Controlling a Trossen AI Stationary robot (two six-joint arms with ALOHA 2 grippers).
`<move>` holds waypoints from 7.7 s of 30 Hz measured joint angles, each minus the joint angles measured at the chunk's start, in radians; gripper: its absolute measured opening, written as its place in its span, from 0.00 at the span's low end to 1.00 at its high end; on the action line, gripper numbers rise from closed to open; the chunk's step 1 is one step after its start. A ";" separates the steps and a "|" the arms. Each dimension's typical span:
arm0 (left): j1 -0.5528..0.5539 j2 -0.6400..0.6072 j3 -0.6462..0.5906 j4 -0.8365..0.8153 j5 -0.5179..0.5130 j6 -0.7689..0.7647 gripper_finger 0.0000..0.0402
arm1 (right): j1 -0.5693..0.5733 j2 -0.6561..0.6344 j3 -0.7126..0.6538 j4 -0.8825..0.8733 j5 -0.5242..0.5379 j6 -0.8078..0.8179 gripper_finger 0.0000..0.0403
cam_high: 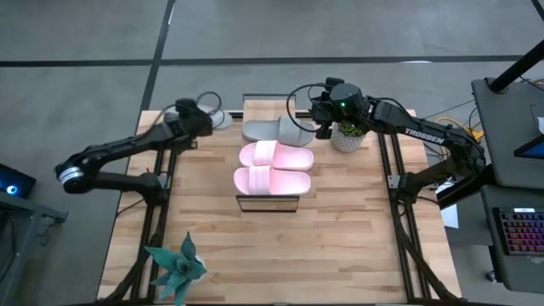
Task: Pick and place slides into the shelf
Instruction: Put the gray slipper on the shelf
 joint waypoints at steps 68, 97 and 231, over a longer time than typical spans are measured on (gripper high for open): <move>-0.146 0.228 0.804 -0.375 0.734 -0.297 0.13 | 0.051 0.086 0.250 0.256 -0.575 -0.047 0.66; -0.238 0.444 1.039 -0.515 0.591 -0.224 0.13 | 0.101 0.397 0.694 -0.249 -0.351 -0.087 0.43; -0.412 -0.049 0.422 0.368 0.771 0.083 0.00 | 0.203 0.150 0.690 -0.495 -0.593 -0.811 0.38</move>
